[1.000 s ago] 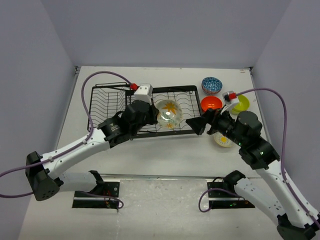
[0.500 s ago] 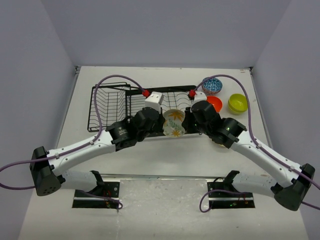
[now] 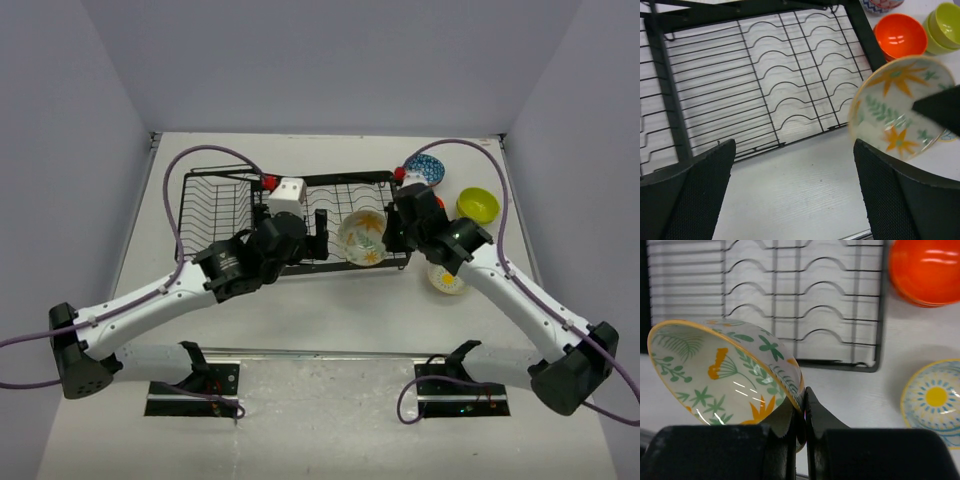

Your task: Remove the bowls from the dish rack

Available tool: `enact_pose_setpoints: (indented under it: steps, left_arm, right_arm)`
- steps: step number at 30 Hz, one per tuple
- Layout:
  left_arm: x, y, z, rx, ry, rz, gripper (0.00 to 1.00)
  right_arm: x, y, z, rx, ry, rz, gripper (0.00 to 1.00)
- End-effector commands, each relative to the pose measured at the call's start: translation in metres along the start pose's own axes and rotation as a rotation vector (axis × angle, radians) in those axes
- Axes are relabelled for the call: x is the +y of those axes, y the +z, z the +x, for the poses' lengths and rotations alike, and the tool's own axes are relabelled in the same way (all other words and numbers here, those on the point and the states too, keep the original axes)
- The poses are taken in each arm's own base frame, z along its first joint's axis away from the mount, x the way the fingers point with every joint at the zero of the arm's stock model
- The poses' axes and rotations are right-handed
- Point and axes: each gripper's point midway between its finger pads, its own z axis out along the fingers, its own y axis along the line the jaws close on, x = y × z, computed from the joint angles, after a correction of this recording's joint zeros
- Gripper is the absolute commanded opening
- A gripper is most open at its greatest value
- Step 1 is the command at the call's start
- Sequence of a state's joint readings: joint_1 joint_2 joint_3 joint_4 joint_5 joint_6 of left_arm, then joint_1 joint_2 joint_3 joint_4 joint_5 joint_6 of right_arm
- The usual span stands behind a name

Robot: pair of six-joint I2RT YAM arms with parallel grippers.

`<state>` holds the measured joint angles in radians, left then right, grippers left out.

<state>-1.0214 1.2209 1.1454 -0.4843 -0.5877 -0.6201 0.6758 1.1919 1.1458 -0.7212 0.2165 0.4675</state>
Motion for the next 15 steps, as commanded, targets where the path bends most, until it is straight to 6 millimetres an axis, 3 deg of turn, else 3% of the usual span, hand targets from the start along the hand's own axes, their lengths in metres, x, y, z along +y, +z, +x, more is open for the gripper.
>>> enact_pose_setpoints:
  steps: [1,2,4,5,8,15]
  left_arm:
    - [0.043,-0.047,-0.044,-0.099,-0.076,-0.125,1.0]
    - [0.055,-0.062,-0.045,-0.099,-0.076,-0.137,1.0]
    - [0.067,-0.075,-0.043,-0.096,-0.084,-0.141,1.0]
    - [0.079,-0.086,-0.039,-0.09,-0.083,-0.151,1.0]
    - [0.104,-0.104,-0.031,-0.091,-0.076,-0.192,1.0]
    - [0.151,-0.12,-0.008,-0.118,-0.062,-0.301,1.0]
  right_arm:
    - [-0.064,-0.003,-0.031,-0.061,0.135,0.104,0.0]
    - [-0.092,-0.004,-0.031,-0.071,0.221,0.119,0.0]
    - [-0.119,-0.006,-0.03,-0.107,0.317,0.137,0.0]
    - [-0.146,-0.006,-0.025,-0.141,0.402,0.16,0.0]
    - [-0.188,0.001,0.0,-0.138,0.543,0.208,0.0]
    - [-0.23,0.007,0.04,-0.144,0.711,0.409,0.0]
